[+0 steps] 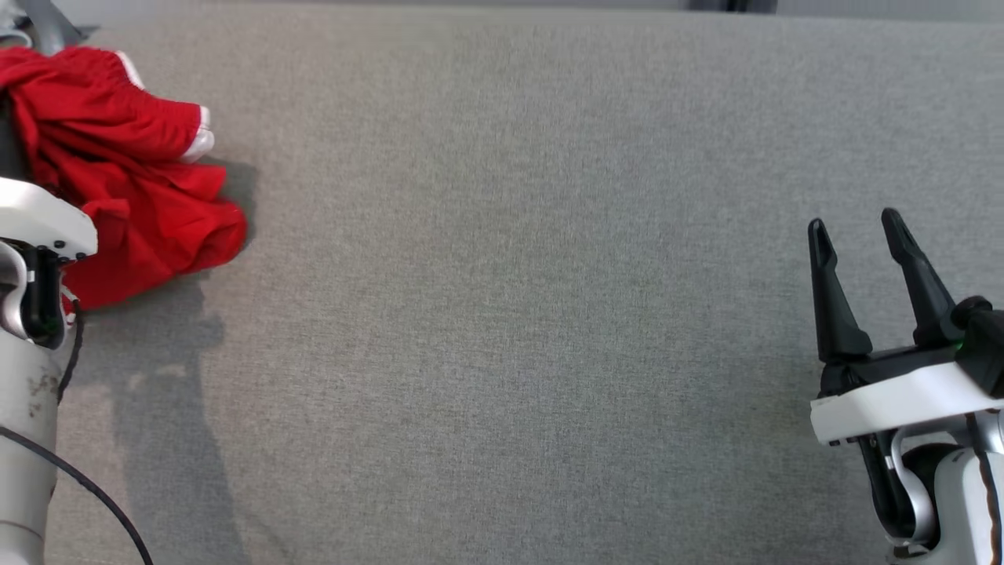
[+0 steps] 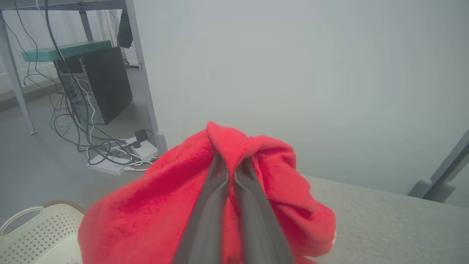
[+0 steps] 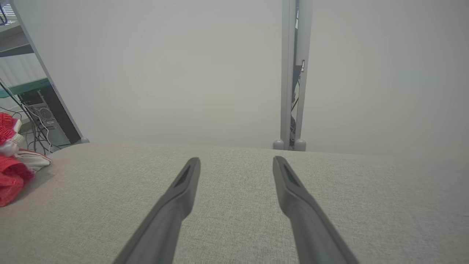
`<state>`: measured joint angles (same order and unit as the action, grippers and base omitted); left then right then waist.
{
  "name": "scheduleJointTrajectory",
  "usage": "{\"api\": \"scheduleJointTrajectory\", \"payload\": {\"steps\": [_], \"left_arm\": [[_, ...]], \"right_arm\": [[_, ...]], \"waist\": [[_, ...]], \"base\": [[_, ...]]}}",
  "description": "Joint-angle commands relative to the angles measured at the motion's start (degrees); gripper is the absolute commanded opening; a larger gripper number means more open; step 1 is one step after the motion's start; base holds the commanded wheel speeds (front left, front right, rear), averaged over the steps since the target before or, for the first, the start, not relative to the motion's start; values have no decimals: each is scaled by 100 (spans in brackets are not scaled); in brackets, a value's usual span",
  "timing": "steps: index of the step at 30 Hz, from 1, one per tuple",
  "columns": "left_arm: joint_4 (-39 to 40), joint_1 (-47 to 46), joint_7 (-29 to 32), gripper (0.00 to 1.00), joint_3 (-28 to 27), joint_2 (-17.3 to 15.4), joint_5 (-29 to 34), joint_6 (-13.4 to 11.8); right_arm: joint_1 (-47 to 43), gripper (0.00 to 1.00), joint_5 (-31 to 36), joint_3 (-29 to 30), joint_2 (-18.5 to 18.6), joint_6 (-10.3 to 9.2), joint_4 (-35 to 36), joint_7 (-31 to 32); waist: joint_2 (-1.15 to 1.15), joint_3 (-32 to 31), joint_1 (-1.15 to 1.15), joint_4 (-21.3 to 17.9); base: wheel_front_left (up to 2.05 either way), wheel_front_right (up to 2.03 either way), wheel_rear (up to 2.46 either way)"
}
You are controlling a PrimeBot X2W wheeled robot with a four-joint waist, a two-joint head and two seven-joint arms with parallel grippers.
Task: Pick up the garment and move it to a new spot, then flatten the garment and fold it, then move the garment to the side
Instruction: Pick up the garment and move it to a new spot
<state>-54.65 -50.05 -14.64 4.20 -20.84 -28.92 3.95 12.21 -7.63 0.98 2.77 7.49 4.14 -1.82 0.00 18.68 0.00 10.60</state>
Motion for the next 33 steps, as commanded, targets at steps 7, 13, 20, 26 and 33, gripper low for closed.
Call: {"api": "scheduleJointTrajectory", "payload": {"steps": [7,13,20,26,33], "left_arm": [[1310,853,-43,0,116,161,194,-248],[3041,1979,317,0,338,357,282,-611],[5075,3177,933,0,650,554,350,-1062],[5997,3495,1333,0,1234,746,492,-1047],[5986,3055,1607,0,1938,1067,610,-780]], "right_arm": [[-334,100,-196,35,25,1,-117,-135],[-632,100,-348,121,24,1,-146,-162],[-769,100,-469,166,24,1,-83,-177],[-675,100,-565,116,23,1,-79,-222],[-564,100,-654,49,21,1,-161,-308]], "waist": [[0,-805,0,-137],[0,-1204,0,-349],[0,-1308,0,-720],[0,-1213,0,-1211],[0,-987,0,-1962]], "base": [[0,0,0],[0,0,0],[0,0,0],[0,0,0],[0,0,0]]}}
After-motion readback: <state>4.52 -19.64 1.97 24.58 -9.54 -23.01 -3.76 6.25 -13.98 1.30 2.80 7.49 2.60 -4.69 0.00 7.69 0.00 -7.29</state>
